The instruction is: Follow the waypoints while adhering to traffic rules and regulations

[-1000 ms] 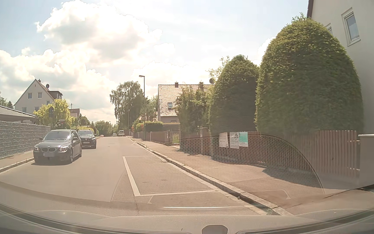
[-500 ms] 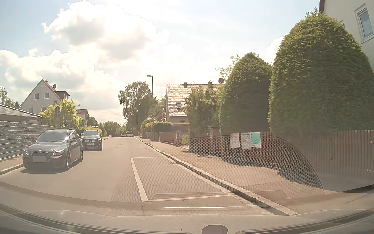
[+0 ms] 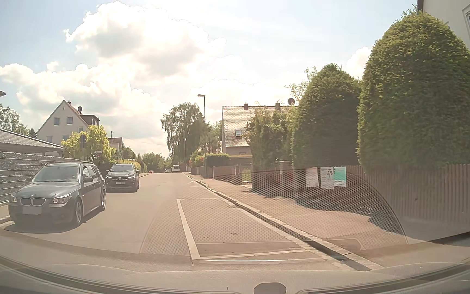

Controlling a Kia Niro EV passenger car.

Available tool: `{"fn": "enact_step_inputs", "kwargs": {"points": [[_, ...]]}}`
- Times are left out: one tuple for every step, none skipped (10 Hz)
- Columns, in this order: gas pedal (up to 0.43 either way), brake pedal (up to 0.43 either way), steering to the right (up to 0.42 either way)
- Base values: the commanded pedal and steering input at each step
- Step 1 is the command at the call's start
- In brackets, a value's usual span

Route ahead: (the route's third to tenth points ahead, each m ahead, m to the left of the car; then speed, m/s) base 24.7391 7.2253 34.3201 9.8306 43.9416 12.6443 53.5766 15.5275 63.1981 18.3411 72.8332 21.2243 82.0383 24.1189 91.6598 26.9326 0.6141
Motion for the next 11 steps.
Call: {"fn": "enact_step_inputs", "kwargs": {"points": [[0.000, 0.049, -0.619], [0.000, 0.067, -0.635], [0.000, 0.085, -0.651], [0.000, 0.098, -0.660], [0.000, 0.116, -0.664], [0.000, 0.128, -0.666], [0.000, 0.122, -0.667], [0.000, 0.098, -0.667], [0.000, 0.079, -0.667], [0.000, 0.085, -0.667], [0.000, 0.104, -0.667]]}}
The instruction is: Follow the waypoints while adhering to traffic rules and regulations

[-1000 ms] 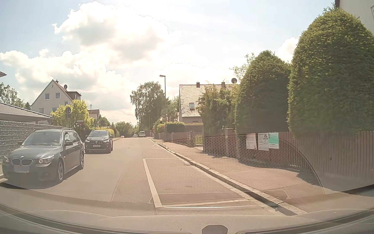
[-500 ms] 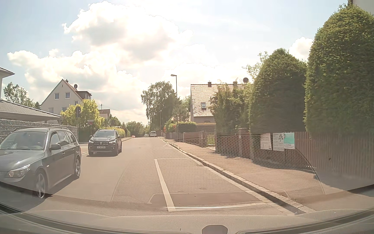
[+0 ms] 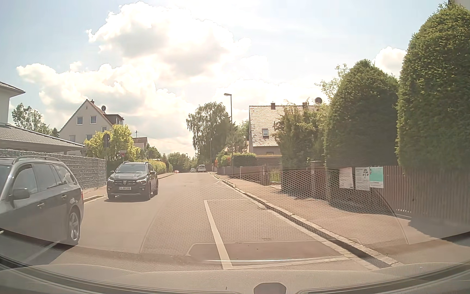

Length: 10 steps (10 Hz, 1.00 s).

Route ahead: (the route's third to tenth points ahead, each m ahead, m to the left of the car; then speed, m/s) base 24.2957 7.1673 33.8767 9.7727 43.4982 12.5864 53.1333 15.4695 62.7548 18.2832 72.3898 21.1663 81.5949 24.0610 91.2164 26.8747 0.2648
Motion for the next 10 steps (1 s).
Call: {"fn": "enact_step_inputs", "kwargs": {"points": [[0.000, 0.116, -0.667], [0.000, 0.122, -0.666], [0.000, 0.128, -0.665], [0.000, 0.128, -0.663], [0.000, 0.134, -0.662], [0.000, 0.134, -0.660], [0.000, 0.122, -0.659], [0.000, 0.122, -0.659], [0.000, 0.122, -0.658], [0.000, 0.122, -0.658]]}}
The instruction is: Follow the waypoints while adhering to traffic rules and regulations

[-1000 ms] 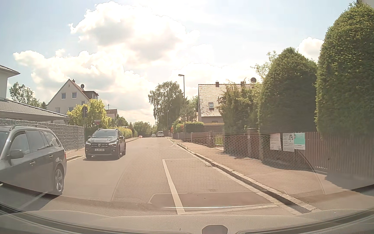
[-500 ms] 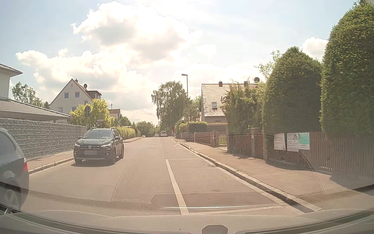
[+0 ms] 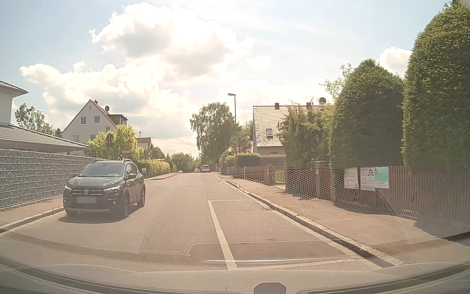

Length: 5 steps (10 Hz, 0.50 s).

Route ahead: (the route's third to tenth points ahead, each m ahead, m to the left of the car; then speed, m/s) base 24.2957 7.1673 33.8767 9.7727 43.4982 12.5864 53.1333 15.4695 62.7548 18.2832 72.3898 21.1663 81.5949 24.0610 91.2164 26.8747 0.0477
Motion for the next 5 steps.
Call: {"fn": "enact_step_inputs", "kwargs": {"points": [[0.000, 0.122, -0.658], [0.000, 0.122, -0.658], [0.000, 0.122, -0.658], [0.000, 0.122, -0.658], [0.000, 0.122, -0.660]]}}
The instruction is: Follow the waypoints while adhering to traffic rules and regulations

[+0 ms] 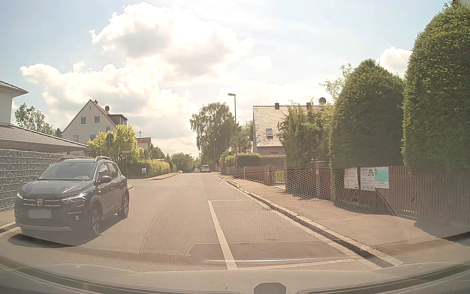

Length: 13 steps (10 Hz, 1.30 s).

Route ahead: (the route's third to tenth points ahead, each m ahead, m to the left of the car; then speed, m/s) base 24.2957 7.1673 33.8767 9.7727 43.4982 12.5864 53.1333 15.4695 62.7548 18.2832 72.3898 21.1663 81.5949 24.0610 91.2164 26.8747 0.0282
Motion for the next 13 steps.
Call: {"fn": "enact_step_inputs", "kwargs": {"points": [[0.000, 0.122, -0.662], [0.000, 0.122, -0.666], [0.000, 0.122, -0.673], [0.000, 0.122, -0.685], [0.000, 0.122, -0.714], [0.000, 0.122, -0.763], [0.000, 0.122, -0.799], [0.000, 0.122, -0.849], [0.000, 0.122, -0.901], [0.000, 0.122, -0.939], [0.000, 0.128, -0.974], [0.000, 0.122, -0.971], [0.000, 0.122, -0.972]]}}
